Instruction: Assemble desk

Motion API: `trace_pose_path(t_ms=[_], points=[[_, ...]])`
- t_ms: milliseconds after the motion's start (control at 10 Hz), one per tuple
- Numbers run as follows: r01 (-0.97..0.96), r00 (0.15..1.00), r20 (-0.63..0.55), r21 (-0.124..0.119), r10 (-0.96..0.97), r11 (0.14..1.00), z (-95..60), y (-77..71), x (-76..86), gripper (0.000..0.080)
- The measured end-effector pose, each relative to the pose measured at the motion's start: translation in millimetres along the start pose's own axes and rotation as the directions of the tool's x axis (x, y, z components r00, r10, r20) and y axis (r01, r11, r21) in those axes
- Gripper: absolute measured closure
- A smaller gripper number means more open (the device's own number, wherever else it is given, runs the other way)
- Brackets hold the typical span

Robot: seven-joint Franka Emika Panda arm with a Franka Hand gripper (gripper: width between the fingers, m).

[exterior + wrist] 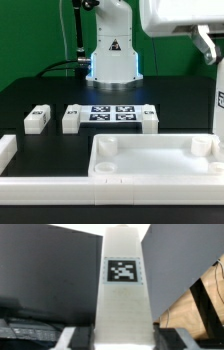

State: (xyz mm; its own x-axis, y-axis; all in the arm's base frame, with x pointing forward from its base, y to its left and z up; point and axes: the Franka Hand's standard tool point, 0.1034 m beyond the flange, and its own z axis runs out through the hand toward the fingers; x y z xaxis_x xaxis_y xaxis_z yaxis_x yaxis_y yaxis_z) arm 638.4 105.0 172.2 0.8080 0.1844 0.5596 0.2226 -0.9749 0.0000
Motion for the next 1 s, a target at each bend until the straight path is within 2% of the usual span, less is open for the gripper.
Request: trace_pose_path(t_ms=[200,500,700,1000], points=[[-0.001,1.0,0.009,0.0,0.001,1.0,4.1,0.9,-5.2,0.0515],[0.002,1.0,0.018,-0.005,-0.002,1.0,11.0,9.9,-9.3,0.0515],[0.004,1.0,0.019,-0.001,-0.004,1.0,17.7,6.1,-11.5,0.0515],[0.006,1.0,0.016,-0.001,-0.006,1.0,17.9,4.7,-11.4,0.0515]])
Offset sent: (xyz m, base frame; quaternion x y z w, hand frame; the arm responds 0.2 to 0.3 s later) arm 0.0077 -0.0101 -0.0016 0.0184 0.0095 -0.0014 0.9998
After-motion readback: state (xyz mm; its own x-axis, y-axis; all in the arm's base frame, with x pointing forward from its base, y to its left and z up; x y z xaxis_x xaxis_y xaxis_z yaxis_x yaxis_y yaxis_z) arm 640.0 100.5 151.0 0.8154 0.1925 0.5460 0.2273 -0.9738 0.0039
